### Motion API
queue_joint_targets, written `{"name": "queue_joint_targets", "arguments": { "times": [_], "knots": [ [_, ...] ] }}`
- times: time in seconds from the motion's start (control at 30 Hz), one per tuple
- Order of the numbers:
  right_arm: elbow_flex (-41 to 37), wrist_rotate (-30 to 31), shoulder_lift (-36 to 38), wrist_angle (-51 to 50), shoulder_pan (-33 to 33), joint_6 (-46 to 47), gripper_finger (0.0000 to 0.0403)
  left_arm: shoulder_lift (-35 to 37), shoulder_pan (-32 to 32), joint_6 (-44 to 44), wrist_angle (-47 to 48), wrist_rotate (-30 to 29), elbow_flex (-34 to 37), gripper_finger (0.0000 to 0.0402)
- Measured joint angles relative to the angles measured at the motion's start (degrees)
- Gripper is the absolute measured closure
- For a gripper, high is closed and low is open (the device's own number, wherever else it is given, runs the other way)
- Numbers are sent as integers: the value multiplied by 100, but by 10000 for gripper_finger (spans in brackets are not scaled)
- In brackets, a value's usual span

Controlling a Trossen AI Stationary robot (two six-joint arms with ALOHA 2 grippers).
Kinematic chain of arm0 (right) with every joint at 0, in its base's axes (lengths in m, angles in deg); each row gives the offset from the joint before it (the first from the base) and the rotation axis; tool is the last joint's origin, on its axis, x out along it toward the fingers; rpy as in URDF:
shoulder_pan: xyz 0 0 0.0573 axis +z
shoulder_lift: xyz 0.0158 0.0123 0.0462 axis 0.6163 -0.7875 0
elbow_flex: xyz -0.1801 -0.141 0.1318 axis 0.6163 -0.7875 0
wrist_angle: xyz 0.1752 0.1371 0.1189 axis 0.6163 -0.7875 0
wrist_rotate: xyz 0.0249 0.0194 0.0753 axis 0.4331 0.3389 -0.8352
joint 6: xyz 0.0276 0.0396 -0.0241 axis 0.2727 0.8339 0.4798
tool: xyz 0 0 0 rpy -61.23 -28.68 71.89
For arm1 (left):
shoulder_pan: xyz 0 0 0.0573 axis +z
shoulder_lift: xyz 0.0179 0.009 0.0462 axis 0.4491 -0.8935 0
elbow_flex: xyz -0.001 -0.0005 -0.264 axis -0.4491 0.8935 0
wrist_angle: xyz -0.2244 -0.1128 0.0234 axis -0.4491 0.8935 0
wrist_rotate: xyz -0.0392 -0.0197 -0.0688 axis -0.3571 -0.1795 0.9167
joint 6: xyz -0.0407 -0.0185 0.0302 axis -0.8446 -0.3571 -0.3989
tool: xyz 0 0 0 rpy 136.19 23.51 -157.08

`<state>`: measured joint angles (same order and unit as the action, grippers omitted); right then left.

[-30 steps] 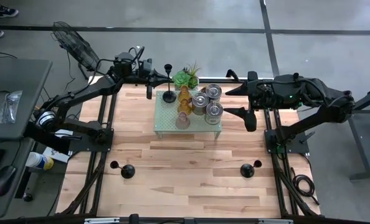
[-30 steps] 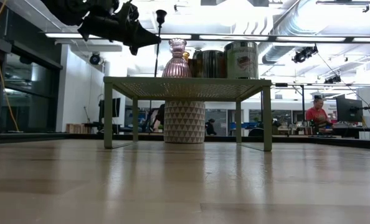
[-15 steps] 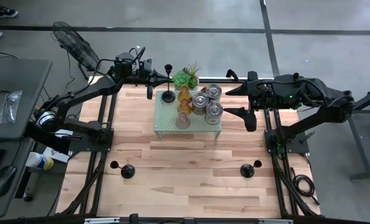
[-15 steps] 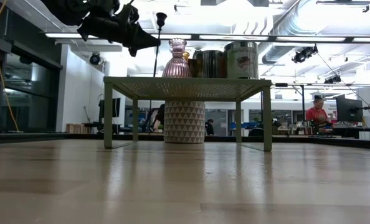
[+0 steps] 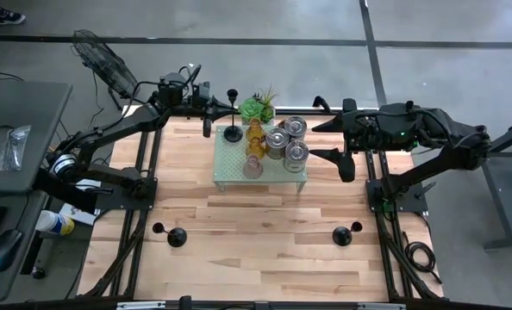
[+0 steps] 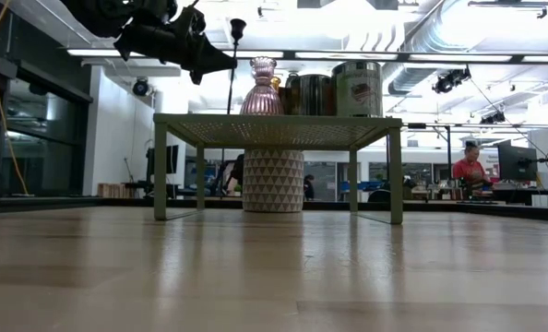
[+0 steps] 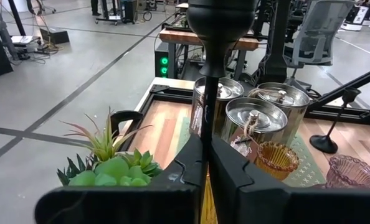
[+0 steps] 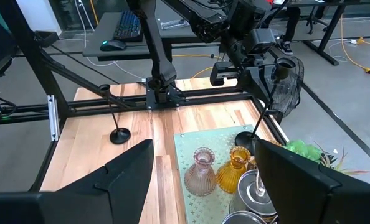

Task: Pick & Place candle stick holders
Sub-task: Put the middle black candle holder on the shelf, then put the right black candle holder on the shelf

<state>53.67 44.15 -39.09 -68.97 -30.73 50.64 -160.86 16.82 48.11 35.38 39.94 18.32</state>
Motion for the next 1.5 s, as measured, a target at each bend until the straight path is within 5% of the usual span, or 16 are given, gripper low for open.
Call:
{"name": "queue_joint_targets", "arguments": {
  "times": [0.73, 1.2, 1.5],
  "knots": [
    [0, 15, 0, 1, 0, 45, 131, -9, -1, -19, 20, 182, 7, 349],
    [0, 135, 0, 1, 0, 163, 131, 170, 0, -304, 13, 195, 4, 162],
    [0, 270, 0, 0, 2, 212, 131, 716, 2, -119, 864, -120, 0, 142]
  ]
}}
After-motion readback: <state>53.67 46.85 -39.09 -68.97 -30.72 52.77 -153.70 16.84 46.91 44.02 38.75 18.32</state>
